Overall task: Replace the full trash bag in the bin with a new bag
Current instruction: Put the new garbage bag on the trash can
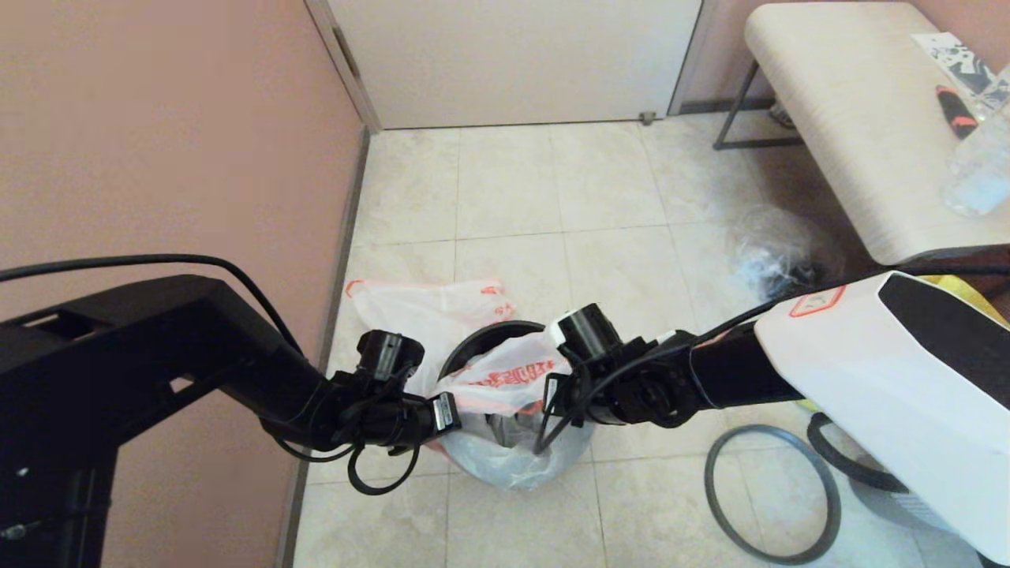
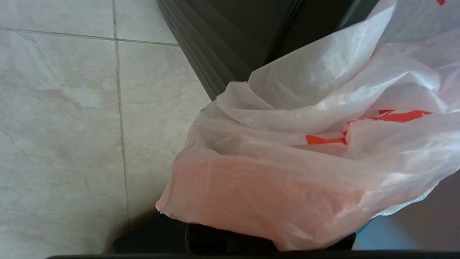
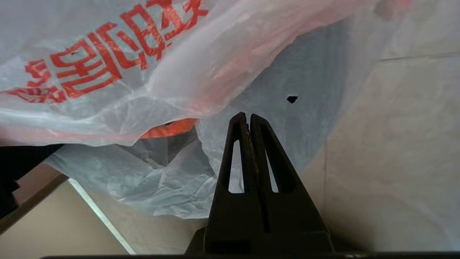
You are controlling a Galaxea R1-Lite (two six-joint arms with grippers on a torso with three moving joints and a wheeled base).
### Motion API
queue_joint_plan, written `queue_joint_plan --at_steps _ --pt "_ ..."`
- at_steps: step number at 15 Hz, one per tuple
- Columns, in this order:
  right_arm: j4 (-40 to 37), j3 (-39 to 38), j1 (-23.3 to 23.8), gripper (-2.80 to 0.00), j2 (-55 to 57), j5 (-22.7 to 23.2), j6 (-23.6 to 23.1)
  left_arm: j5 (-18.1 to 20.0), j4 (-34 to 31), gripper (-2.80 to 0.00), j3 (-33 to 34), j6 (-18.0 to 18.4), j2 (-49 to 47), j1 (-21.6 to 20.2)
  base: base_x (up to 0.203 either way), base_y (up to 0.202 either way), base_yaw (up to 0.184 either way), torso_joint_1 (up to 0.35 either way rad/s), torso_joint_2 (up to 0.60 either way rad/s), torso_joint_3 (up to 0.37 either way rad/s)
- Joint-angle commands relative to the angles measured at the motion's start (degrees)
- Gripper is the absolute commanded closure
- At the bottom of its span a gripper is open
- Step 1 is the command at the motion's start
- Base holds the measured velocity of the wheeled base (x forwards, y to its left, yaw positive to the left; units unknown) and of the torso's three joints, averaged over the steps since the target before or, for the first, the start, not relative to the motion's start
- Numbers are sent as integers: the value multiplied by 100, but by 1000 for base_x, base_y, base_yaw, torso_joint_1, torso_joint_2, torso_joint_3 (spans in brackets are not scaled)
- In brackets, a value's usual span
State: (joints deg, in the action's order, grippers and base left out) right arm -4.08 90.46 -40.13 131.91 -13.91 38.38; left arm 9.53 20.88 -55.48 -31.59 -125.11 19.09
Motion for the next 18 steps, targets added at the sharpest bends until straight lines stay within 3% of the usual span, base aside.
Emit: queue_joint_plan --at_steps 1,8,11,13,18 --pt "102 12 -47 0 168 3 37 7 12 0 2 -23 -4 -2 0 0 0 0 0 0" --pt "454 710 74 0 690 3 -6 22 12 0 11 -23 13 -2 0 0 0 0 0 0" --pt "317 -23 -1 0 324 25 6 119 12 0 11 -32 13 -11 0 0 0 0 0 0" --pt "687 -222 -24 0 473 21 18 119 12 0 11 -32 21 -19 0 0 0 0 0 0" --pt "1293 714 210 0 798 -6 -6 163 12 0 20 -23 31 -11 0 0 0 0 0 0"
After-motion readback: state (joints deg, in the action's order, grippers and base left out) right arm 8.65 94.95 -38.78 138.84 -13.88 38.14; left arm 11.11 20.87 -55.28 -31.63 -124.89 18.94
